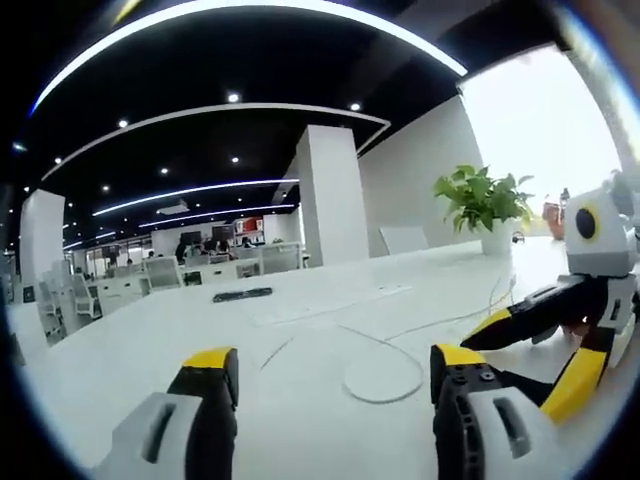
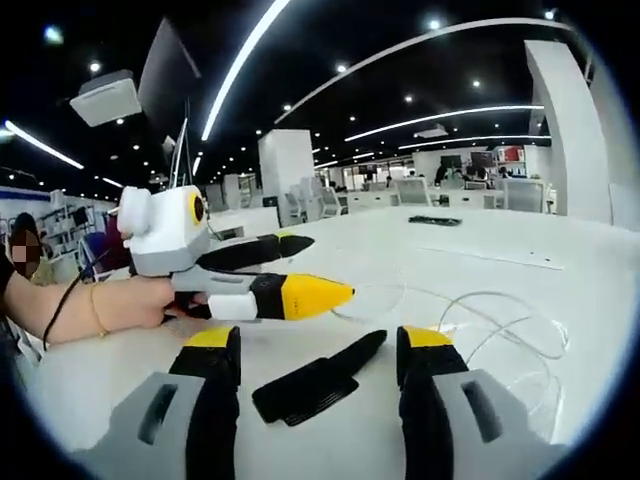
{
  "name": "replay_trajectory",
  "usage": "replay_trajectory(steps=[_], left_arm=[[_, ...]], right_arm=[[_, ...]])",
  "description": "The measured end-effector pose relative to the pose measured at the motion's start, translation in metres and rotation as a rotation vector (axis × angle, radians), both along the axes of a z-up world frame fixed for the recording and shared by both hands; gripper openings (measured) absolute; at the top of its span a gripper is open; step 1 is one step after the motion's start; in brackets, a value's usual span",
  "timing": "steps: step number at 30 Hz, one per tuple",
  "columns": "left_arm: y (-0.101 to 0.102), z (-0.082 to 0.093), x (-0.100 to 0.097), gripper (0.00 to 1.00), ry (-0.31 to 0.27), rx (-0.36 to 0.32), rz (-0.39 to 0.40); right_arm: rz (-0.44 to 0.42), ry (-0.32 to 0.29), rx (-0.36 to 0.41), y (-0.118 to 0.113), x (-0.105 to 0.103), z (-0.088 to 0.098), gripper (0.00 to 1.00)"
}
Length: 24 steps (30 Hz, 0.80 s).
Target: Peel open the Velcro strap on the desktop, arrange the wired earphones neatly onto it, and close the Velcro strap to secure them.
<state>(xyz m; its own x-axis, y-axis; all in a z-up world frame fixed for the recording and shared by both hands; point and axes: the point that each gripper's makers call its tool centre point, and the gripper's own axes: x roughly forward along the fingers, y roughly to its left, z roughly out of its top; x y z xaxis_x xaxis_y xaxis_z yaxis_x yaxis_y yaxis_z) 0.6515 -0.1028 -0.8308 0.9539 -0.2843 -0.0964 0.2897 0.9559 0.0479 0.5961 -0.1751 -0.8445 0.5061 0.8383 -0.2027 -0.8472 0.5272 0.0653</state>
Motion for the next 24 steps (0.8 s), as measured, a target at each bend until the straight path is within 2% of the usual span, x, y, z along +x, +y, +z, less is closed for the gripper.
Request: replay_trajectory(steps=[8, 12, 19, 24], left_arm=[[-0.0012, -0.0015, -0.0013, 0.81, 0.005, 0.018, -0.004], [-0.0026, -0.0030, -0.0018, 0.81, 0.010, 0.033, -0.010], [-0.0050, -0.0062, -0.0013, 0.81, 0.017, 0.062, -0.022], [-0.0042, -0.0059, -0.0015, 0.81, 0.016, 0.059, -0.021]], right_arm=[[-0.006, -0.018, -0.030, -0.0008, 0.0032, -0.0025, 0.64], [-0.006, -0.082, -0.098, -0.0007, 0.0053, -0.0073, 0.64], [0.000, -0.077, -0.088, 0.0005, 0.0033, -0.0036, 0.61], [0.005, -0.078, -0.087, 0.0021, 0.0017, -0.0031, 0.60]])
